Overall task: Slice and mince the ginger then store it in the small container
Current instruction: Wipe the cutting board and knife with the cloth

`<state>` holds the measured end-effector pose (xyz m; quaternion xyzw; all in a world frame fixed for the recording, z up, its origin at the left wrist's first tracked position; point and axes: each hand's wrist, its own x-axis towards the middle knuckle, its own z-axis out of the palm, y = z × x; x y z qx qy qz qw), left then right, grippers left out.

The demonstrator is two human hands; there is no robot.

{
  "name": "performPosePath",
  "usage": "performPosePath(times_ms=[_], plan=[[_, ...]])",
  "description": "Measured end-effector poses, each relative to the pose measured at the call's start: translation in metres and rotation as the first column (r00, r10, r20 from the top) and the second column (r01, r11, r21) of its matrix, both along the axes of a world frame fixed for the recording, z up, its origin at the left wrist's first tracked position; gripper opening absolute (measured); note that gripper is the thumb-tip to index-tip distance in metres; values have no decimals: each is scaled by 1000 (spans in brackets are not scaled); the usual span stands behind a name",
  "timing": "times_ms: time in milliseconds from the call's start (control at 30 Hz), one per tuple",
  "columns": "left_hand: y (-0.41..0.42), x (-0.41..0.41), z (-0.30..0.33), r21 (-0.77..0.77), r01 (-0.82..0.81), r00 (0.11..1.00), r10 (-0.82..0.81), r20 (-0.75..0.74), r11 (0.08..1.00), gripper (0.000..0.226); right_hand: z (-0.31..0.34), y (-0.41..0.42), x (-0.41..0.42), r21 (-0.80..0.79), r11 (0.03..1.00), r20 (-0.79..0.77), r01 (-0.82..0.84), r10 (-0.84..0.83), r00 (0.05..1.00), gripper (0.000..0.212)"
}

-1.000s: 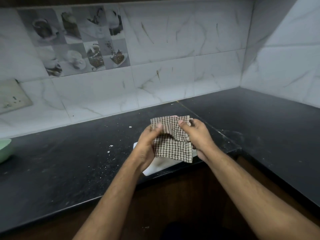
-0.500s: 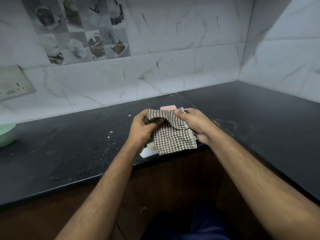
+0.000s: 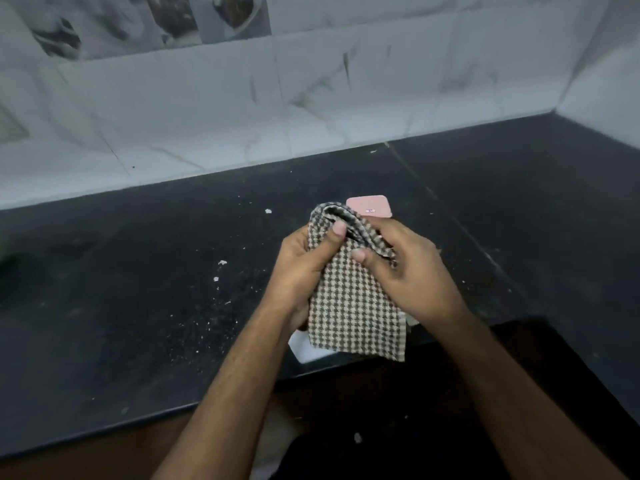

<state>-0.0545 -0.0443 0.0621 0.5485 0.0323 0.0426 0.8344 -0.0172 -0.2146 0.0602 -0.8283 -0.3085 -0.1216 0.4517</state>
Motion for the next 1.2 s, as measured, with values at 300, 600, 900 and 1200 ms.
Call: performPosePath(times_ms=[300, 600, 900, 1200], plan=[[22, -19, 69, 142, 42, 995, -28, -96, 989, 29, 74, 10, 2, 144, 985, -174, 98, -72, 982, 29], [31, -3, 95, 54, -55, 996, 59, -64, 997, 29, 90, 23, 25, -9, 994, -12, -108, 108, 994, 27], [117, 17, 119, 565, -24, 981, -88, 171, 825, 34, 125, 86, 36, -248, 968, 246, 34, 29, 969, 31], [140, 38, 128, 607, 47, 979, -158, 131, 793, 15, 151, 105, 47, -304, 952, -69, -33, 13, 998, 36]])
